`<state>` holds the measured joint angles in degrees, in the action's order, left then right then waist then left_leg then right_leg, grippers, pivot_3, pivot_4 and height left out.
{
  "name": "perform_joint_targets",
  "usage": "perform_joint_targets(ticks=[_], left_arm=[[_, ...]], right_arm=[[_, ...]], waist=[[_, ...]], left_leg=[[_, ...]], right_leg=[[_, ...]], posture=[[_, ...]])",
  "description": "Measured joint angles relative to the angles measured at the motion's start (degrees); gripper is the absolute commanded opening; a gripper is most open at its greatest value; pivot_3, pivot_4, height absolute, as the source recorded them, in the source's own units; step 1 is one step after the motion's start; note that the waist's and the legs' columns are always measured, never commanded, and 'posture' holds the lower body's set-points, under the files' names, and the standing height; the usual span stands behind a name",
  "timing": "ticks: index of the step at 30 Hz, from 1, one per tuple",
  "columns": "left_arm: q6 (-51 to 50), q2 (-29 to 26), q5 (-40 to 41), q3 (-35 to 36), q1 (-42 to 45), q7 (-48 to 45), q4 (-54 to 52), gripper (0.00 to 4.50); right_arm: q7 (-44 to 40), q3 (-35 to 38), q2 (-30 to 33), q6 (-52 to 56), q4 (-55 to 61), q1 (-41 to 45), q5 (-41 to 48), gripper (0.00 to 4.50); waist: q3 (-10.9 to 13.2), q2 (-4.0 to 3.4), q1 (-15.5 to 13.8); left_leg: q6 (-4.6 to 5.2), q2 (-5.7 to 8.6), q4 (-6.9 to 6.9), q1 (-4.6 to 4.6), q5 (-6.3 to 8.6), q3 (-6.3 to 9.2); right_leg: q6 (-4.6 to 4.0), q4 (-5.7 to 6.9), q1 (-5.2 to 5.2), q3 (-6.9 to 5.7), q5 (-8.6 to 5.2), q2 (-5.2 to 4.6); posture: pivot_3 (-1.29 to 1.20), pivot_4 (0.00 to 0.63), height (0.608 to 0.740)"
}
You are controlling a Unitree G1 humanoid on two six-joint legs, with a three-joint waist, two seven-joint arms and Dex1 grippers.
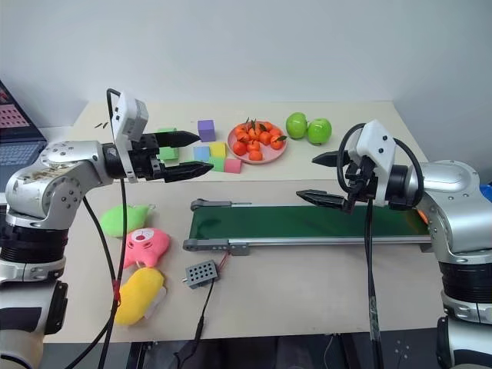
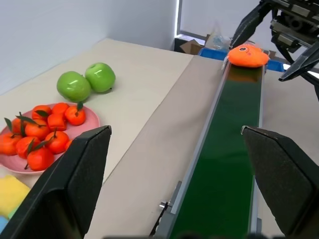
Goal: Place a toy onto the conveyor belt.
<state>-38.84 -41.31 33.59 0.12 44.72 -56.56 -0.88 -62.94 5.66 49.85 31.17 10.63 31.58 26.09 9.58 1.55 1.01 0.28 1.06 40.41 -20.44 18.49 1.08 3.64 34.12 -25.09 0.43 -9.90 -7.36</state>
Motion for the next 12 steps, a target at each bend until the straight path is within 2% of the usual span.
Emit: perform_joint_targets(ticks=[12], left_arm=[[-1.3, -0.2, 0.0, 0.2, 0.0, -0.6, 0.0, 4.48]], right_arm=[[0.7, 0.0, 0.1, 0.0, 0.0, -0.6, 0.0, 4.50]], waist=[[0.0, 0.00, -0.1]], left_leg=[[0.01, 0.00, 0.01, -0.01, 0.00, 0.00]], right_leg=[[0.00, 0.00, 0.00, 0.00, 0.00, 0.00]], posture=[[0.00, 0.150, 0.738]])
